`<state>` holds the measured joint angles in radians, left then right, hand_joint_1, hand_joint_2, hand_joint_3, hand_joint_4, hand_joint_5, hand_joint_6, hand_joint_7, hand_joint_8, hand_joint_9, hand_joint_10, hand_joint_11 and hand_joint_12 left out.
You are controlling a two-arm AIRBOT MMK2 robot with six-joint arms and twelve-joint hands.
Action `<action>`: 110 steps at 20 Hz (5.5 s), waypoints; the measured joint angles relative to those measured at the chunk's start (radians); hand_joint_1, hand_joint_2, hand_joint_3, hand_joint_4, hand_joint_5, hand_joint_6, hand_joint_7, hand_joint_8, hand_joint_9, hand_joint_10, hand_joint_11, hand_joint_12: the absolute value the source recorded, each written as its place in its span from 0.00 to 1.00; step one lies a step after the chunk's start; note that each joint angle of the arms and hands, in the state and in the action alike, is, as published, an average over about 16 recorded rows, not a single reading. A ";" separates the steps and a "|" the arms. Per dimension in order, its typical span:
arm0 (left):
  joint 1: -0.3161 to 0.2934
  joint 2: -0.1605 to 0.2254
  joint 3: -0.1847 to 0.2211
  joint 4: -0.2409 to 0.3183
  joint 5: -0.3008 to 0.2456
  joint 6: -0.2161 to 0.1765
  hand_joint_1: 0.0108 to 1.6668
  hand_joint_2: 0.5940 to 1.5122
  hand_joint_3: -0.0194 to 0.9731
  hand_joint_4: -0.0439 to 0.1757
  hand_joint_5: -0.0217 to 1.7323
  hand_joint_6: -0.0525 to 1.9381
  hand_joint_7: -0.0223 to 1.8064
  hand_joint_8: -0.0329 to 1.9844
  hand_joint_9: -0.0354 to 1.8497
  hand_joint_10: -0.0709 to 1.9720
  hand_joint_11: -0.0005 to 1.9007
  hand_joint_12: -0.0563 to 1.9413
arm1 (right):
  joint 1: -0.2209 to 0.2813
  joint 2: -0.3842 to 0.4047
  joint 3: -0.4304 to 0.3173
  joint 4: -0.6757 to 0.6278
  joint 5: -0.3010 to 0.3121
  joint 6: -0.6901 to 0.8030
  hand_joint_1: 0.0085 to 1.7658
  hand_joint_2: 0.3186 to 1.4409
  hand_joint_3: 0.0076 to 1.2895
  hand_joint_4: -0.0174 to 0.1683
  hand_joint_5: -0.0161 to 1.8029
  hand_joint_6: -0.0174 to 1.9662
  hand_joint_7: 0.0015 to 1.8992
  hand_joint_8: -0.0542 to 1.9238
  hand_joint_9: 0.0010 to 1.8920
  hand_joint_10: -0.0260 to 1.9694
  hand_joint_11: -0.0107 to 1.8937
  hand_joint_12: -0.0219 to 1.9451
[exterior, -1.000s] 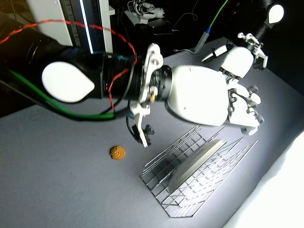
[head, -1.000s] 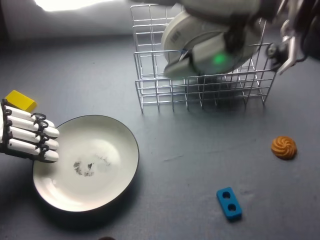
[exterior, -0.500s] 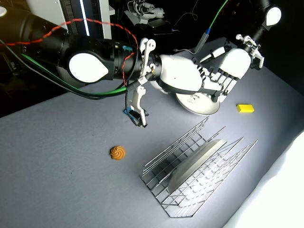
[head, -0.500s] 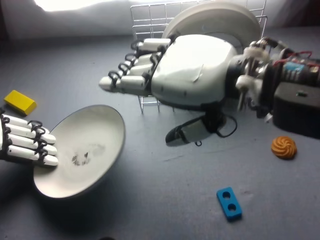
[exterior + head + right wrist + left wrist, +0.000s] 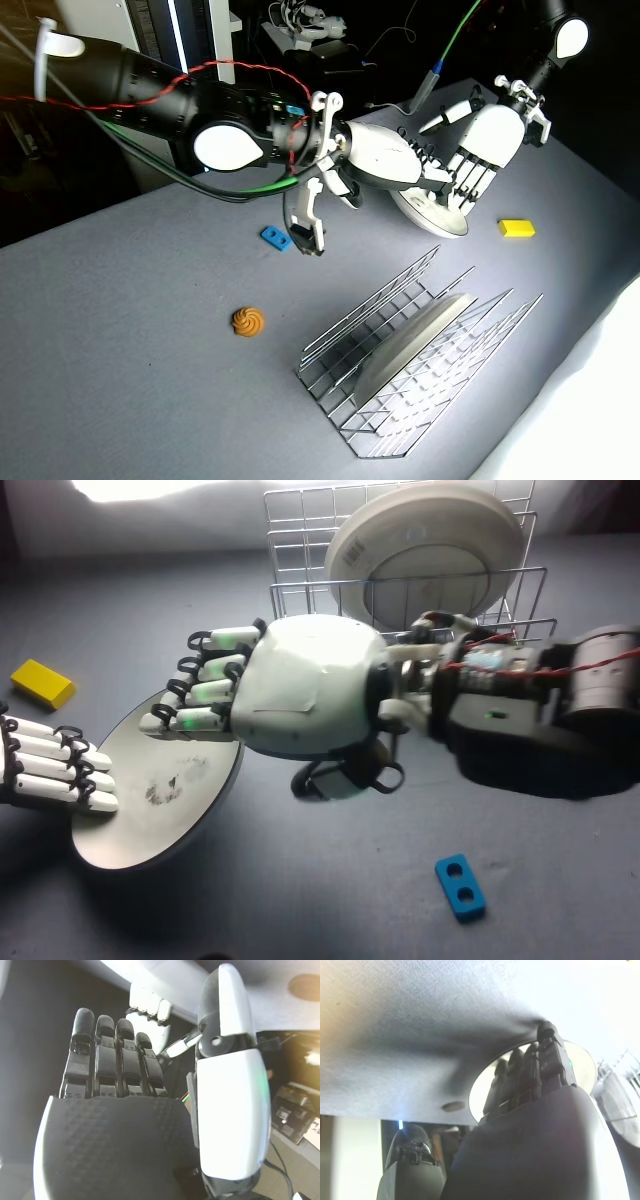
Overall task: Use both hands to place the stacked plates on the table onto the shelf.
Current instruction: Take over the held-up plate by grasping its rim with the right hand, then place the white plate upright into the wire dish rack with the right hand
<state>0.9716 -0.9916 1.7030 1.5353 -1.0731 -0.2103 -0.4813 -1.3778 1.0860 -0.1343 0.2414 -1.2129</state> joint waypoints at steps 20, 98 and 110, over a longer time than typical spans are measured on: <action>-0.010 -0.007 0.017 0.009 -0.013 -0.010 0.00 0.51 0.03 0.17 0.03 0.02 0.02 0.01 0.01 0.01 0.01 0.04 | -0.023 -0.273 0.261 -0.004 0.038 -0.046 0.64 0.62 0.00 0.07 0.38 0.19 0.42 0.13 0.46 0.08 0.26 0.63; -0.331 0.042 0.021 0.078 -0.012 -0.035 0.00 0.53 0.03 0.23 0.05 0.03 0.03 0.02 0.03 0.01 0.01 0.04 | 0.253 0.294 0.047 0.961 -0.124 -0.063 0.73 0.60 0.00 0.07 0.50 0.50 0.57 0.43 0.65 0.18 0.50 0.57; -0.332 0.042 0.021 0.078 -0.012 -0.035 0.00 0.53 0.03 0.23 0.04 0.03 0.04 0.02 0.03 0.01 0.01 0.04 | 0.187 0.223 0.103 0.909 -0.071 -0.060 0.73 0.60 0.00 0.07 0.51 0.49 0.59 0.41 0.67 0.12 0.50 0.56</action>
<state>0.6400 -0.9493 1.7243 1.6130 -1.0852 -0.2451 -0.2942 -1.1547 1.1895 0.7747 0.1700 -1.2728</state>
